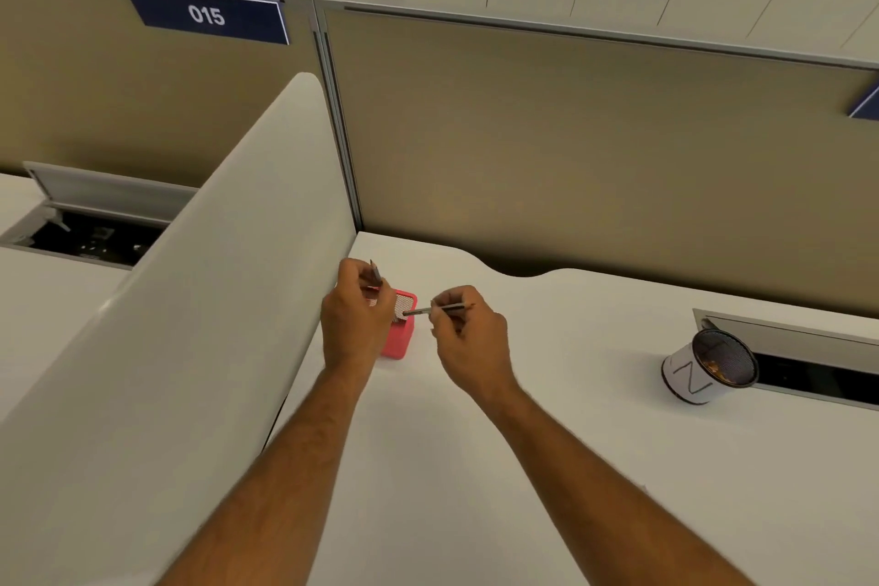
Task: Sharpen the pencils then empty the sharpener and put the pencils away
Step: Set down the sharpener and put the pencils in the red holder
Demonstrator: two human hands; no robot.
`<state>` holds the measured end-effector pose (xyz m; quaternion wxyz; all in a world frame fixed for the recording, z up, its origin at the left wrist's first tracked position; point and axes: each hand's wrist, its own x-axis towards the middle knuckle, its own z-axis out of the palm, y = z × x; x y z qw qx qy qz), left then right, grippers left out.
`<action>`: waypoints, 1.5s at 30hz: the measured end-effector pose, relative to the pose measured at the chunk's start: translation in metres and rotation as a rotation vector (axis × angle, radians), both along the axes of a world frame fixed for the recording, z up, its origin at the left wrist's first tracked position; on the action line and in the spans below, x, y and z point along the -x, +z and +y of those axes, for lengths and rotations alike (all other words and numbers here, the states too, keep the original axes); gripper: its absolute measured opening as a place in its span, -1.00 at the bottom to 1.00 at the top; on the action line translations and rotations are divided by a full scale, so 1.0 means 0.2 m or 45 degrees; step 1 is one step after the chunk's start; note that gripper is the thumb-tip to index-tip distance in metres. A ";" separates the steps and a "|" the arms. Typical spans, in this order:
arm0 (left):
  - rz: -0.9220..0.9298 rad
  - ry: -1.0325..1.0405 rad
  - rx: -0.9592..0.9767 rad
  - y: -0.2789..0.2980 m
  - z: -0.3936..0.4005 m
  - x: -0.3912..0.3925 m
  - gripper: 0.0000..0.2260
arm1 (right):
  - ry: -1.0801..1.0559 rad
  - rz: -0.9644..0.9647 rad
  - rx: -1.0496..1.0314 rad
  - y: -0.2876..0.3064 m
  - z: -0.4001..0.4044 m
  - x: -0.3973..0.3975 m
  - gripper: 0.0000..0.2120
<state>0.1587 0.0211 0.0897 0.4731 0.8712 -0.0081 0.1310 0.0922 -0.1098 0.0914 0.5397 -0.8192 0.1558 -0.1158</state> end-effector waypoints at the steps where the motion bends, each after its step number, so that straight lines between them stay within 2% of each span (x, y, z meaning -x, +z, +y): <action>1: 0.023 -0.013 -0.024 -0.03 0.02 -0.01 -0.73 | 0.015 0.019 0.038 -0.02 0.02 -0.03 -0.90; 11: 0.166 -0.132 -0.377 -0.24 0.08 -0.02 -0.87 | 0.172 0.164 0.363 -0.23 0.07 -0.16 -0.83; 16: 0.161 -0.201 -0.611 -0.27 0.08 -0.01 -0.78 | 0.220 0.164 0.496 -0.26 0.09 -0.20 -0.78; 20: 0.114 -0.263 -0.670 -0.29 0.08 0.00 -0.77 | 0.258 0.195 0.539 -0.29 0.11 -0.21 -0.79; 23: 0.130 -0.275 -0.689 -0.30 0.09 0.02 -0.68 | 0.256 0.227 0.523 -0.31 0.11 -0.20 -0.77; 30: 0.223 -0.211 -0.569 -0.33 0.12 0.05 -0.43 | 0.204 0.298 0.461 -0.31 0.07 -0.15 -0.68; 33: 0.182 -0.200 -0.509 -0.36 0.13 0.08 -0.34 | 0.141 0.345 0.384 -0.31 -0.02 -0.05 -0.66; 38: 0.118 -0.069 -0.312 -0.40 0.17 0.13 -0.20 | -0.109 0.388 0.142 -0.34 -0.27 0.27 -0.75; 42: 0.220 0.124 -0.157 -0.48 0.20 0.22 -0.16 | -0.293 0.581 0.090 -0.38 -0.50 0.55 -0.81; 45: 0.302 0.116 -0.261 -0.55 0.21 0.32 -0.16 | -0.359 0.746 0.121 -0.42 -0.63 0.73 -0.82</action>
